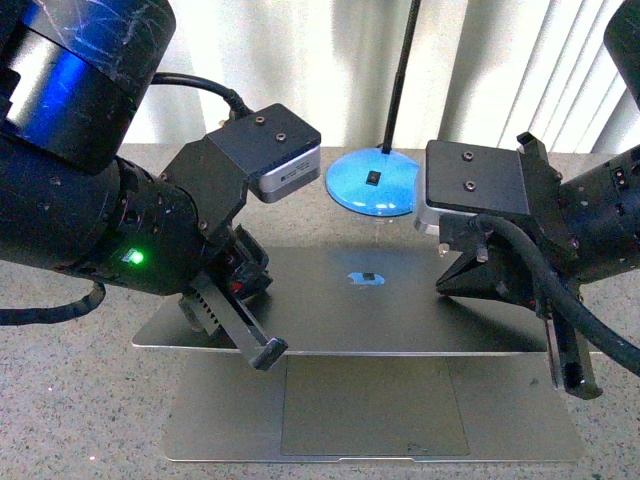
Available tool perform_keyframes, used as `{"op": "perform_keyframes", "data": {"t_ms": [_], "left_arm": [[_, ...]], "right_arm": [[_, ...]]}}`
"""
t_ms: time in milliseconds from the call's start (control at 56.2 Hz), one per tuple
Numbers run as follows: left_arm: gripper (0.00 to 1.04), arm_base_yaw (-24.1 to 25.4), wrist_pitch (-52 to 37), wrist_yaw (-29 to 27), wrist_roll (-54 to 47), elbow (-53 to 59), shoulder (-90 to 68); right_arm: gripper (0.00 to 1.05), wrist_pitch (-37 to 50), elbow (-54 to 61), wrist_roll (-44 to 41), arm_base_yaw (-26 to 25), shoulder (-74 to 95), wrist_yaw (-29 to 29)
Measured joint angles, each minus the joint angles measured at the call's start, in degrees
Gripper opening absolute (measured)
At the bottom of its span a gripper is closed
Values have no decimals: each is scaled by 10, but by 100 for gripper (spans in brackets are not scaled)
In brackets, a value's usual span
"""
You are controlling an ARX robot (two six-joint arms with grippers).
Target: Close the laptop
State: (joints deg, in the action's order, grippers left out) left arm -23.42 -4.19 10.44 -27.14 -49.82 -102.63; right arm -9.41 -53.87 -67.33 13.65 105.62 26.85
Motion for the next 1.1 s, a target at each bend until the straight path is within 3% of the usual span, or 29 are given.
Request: {"op": "perform_keyframes", "data": {"t_ms": [1104], "left_arm": [[4, 0, -104, 33, 50, 71, -69]], "right_arm": [[3, 70, 43, 13, 15, 74, -9]]}}
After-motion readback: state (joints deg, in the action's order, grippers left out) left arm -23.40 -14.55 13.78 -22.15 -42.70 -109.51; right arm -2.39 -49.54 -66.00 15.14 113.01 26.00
